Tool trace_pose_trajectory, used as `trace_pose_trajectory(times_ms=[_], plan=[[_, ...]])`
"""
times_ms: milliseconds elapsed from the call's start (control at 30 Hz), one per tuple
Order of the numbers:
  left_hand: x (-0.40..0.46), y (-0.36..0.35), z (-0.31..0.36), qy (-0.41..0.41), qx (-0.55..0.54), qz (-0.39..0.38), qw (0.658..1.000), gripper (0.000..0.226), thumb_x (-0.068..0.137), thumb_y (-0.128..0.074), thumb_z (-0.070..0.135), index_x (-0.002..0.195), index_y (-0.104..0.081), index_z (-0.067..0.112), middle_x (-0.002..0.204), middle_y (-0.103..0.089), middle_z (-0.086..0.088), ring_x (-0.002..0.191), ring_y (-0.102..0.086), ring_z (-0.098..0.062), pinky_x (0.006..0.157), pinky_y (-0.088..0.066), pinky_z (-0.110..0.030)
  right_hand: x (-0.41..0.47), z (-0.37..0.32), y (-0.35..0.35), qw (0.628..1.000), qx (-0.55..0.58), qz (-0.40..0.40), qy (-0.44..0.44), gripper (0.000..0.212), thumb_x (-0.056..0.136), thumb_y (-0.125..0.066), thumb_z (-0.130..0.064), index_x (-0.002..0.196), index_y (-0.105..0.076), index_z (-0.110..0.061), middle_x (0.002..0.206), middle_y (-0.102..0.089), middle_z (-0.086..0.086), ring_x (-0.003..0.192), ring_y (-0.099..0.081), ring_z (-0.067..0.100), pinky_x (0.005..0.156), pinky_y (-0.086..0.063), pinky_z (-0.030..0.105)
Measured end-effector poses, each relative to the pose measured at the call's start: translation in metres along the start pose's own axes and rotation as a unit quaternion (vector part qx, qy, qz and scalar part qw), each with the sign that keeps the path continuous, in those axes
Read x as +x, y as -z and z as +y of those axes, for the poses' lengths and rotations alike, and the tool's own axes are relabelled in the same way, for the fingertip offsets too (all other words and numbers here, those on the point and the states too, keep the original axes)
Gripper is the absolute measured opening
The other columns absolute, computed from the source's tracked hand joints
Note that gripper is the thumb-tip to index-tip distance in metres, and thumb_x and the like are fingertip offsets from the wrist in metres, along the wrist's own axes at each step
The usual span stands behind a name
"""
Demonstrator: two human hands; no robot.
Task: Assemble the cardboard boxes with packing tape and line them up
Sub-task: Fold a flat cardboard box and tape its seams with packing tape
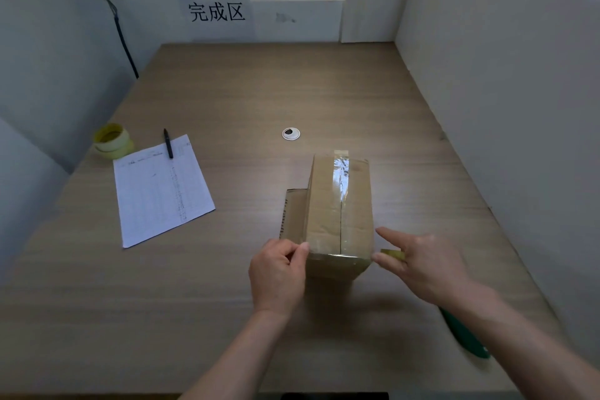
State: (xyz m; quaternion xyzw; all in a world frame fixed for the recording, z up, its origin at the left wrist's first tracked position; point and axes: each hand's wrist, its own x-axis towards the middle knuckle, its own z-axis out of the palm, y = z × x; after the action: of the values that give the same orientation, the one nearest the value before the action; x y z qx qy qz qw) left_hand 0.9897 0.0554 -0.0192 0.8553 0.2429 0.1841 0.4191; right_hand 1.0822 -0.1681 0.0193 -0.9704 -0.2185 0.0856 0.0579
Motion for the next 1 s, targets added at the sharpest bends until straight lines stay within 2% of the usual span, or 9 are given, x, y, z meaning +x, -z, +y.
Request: trace_pose_trajectory(times_ms=[167, 233, 267, 367, 433, 500, 700, 833, 1000], plan=[[0.012, -0.002, -0.009, 0.207, -0.138, -0.029, 0.968, 0.029, 0.083, -0.074, 0.027, 0.06, -0.069, 0.012, 0.049, -0.057, 0.006, 0.054, -0.05, -0.016, 0.06, -0.042, -0.03, 0.005, -0.007, -0.008, 0.997, 0.037, -0.003, 0.064, 0.069, 0.09, -0.04, -0.068, 0.149, -0.007, -0.053, 0.093, -0.068, -0.005, 0.084, -0.063, 0.017, 0.067, -0.045, 0.031], [0.017, -0.001, -0.006, 0.214, -0.146, -0.033, 0.965, 0.019, 0.082, -0.076, 0.029, 0.092, -0.073, 0.014, 0.078, -0.067, 0.006, 0.073, -0.06, -0.015, 0.072, -0.048, -0.029, 0.008, -0.005, -0.016, 0.994, 0.051, -0.006, 0.1, 0.067, 0.091, -0.047, -0.064, 0.148, -0.012, -0.055, 0.105, -0.07, -0.006, 0.09, -0.065, 0.02, 0.07, -0.049, 0.035], [0.021, 0.001, -0.006, 0.2, -0.116, -0.035, 0.972, 0.039, 0.08, -0.078, 0.031, 0.113, -0.065, 0.017, 0.1, -0.065, 0.004, 0.09, -0.061, -0.015, 0.083, -0.049, -0.03, 0.009, -0.003, -0.018, 0.993, 0.058, -0.013, 0.106, 0.067, 0.091, -0.049, -0.063, 0.148, -0.014, -0.055, 0.11, -0.07, -0.006, 0.092, -0.066, 0.021, 0.072, -0.051, 0.036], [0.035, 0.007, -0.011, -0.048, 0.007, -0.057, 0.997, 0.074, 0.075, -0.08, 0.04, 0.14, -0.048, 0.023, 0.141, -0.043, -0.004, 0.13, -0.042, -0.018, 0.11, -0.034, -0.031, 0.014, 0.002, -0.024, 0.992, 0.057, -0.008, 0.112, 0.067, 0.09, -0.053, -0.061, 0.147, -0.019, -0.057, 0.109, -0.072, -0.004, 0.093, -0.067, 0.023, 0.073, -0.051, 0.037], [0.048, 0.002, -0.01, -0.241, 0.098, -0.126, 0.957, 0.072, 0.077, -0.067, 0.056, 0.14, -0.05, 0.027, 0.155, -0.03, -0.011, 0.144, -0.026, -0.029, 0.116, -0.025, -0.04, 0.017, 0.001, -0.023, 0.991, 0.056, 0.003, 0.124, 0.067, 0.089, -0.058, -0.059, 0.146, -0.025, -0.056, 0.104, -0.073, -0.001, 0.089, -0.068, 0.025, 0.07, -0.05, 0.036], [0.057, -0.012, -0.009, -0.326, 0.143, -0.202, 0.912, 0.066, 0.081, -0.055, 0.063, 0.138, -0.052, 0.031, 0.16, -0.022, -0.009, 0.146, -0.017, -0.04, 0.113, -0.027, -0.054, 0.019, -0.002, -0.024, 0.99, 0.055, 0.009, 0.132, 0.066, 0.087, -0.062, -0.056, 0.146, -0.032, -0.051, 0.1, -0.074, 0.002, 0.086, -0.068, 0.027, 0.068, -0.049, 0.035], [0.069, -0.03, -0.023, -0.422, 0.2, -0.232, 0.853, 0.051, 0.098, -0.033, 0.061, 0.139, -0.044, 0.034, 0.152, -0.038, -0.016, 0.14, -0.023, -0.052, 0.105, -0.036, -0.062, 0.024, 0.003, -0.028, 0.985, 0.121, -0.026, 0.118, 0.07, 0.086, -0.067, -0.052, 0.145, -0.028, -0.054, 0.103, -0.074, 0.001, 0.087, -0.067, 0.021, 0.071, -0.046, 0.029], [0.076, -0.021, -0.015, -0.439, 0.244, -0.258, 0.826, 0.053, 0.097, -0.032, 0.061, 0.142, -0.039, 0.033, 0.153, -0.037, -0.016, 0.14, -0.025, -0.05, 0.103, -0.036, -0.063, 0.019, 0.002, -0.024, 0.962, 0.24, -0.096, 0.09, 0.069, 0.081, -0.057, -0.06, 0.136, -0.019, -0.074, 0.132, -0.062, -0.013, 0.11, -0.062, 0.01, 0.093, -0.05, 0.033], [0.077, -0.01, 0.029, -0.42, 0.335, -0.319, 0.781, 0.058, 0.08, -0.065, 0.047, 0.132, -0.047, 0.027, 0.155, -0.035, -0.008, 0.146, -0.023, -0.037, 0.109, -0.029, -0.066, 0.014, -0.002, -0.018, 0.924, 0.357, -0.125, 0.055, 0.069, 0.084, -0.059, -0.029, 0.133, -0.034, -0.071, 0.131, -0.061, -0.012, 0.114, -0.06, 0.008, 0.1, -0.05, 0.038]])
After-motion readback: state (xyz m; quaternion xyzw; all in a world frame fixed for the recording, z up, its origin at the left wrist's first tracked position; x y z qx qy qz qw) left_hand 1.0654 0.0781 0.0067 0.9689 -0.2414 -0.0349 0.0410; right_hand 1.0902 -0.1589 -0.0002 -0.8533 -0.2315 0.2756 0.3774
